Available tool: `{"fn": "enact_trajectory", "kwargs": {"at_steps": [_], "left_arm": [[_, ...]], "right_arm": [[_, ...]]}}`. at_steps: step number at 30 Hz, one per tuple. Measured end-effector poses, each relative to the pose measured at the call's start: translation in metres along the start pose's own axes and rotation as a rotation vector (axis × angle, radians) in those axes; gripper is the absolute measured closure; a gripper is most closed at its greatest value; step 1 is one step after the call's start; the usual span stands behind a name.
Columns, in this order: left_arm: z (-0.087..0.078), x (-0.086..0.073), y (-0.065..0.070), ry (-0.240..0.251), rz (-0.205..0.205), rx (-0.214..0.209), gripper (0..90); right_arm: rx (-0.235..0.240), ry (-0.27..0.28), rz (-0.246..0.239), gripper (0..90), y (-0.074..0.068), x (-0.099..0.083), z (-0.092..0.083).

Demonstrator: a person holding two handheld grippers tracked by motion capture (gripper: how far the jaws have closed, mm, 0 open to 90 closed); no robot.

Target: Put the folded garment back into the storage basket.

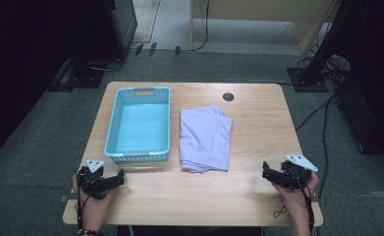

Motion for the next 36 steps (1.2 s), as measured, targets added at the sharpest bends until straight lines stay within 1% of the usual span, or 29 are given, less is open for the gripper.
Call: {"fn": "enact_trajectory", "kwargs": {"at_steps": [2, 15, 29, 36], "left_arm": [[0.000, 0.000, 0.000, 0.000, 0.000, 0.000, 0.0], [0.000, 0.000, 0.000, 0.000, 0.003, -0.002, 0.0], [0.000, 0.000, 0.000, -0.001, 0.003, -0.002, 0.0], [0.000, 0.000, 0.000, -0.001, 0.003, -0.002, 0.0]], "right_arm": [[-0.001, -0.002, -0.007, 1.7, -0.004, 0.003, 0.001], [0.030, -0.002, -0.035, 1.7, -0.029, 0.014, 0.006], [0.065, -0.001, -0.051, 1.7, -0.051, 0.026, 0.011], [0.079, -0.011, -0.061, 1.7, -0.065, 0.031, 0.017]]}}
Point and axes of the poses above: each handheld gripper's, and its own axes: z roughly forward along the jaws, x roughly out of its top, y roughly to its right, the point moved 7 cm from there along z, roughly forward along the jaws, and after that the axes turned 9 degrees about z, right-handed, at the moved point
